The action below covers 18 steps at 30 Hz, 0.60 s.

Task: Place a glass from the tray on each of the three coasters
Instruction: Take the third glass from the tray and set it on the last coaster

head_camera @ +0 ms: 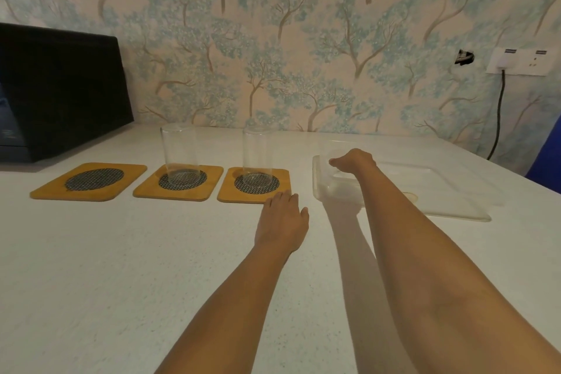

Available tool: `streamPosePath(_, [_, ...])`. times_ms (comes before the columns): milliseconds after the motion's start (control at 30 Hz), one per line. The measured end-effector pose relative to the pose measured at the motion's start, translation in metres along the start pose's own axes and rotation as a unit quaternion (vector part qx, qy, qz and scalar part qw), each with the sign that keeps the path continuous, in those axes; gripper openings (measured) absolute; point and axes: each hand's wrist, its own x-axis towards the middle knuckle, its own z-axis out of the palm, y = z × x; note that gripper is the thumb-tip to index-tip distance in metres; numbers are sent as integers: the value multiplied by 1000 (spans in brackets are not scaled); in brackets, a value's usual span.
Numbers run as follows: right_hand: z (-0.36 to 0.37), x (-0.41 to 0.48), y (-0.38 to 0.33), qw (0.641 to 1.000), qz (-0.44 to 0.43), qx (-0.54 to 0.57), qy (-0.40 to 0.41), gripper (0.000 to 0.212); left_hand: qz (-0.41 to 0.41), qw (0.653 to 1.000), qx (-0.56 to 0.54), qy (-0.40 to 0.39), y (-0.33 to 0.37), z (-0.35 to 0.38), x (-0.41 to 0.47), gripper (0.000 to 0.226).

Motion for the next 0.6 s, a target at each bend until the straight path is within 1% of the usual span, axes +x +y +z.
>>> streamPosePath(133, [4,10,-1,999,18,13,-29,63,-2,1000,5,2,1,1,1,51])
streamPosePath(233, [5,12,-3,998,18,11,-62,66,-3,1000,6,3,1,2,1,51])
streamPosePath(333, [12,35,1,995,15,-6,-98,67,-5,1000,6,1,0,2,2,52])
streamPosePath(400, [10,30,1,996,23,11,-91,65,-5,1000,7,1,0,2,2,51])
streamPosePath(467, [7,20,1,996,30,55,-61,67,-6,1000,8,2,1,2,2,51])
streamPosePath(533, [8,23,5,993,38,106,-16,72,-5,1000,5,2,1,2,2,51])
streamPosePath(600, [7,25,9,983,34,180,0,79,-4,1000,2,1,0,2,2,51])
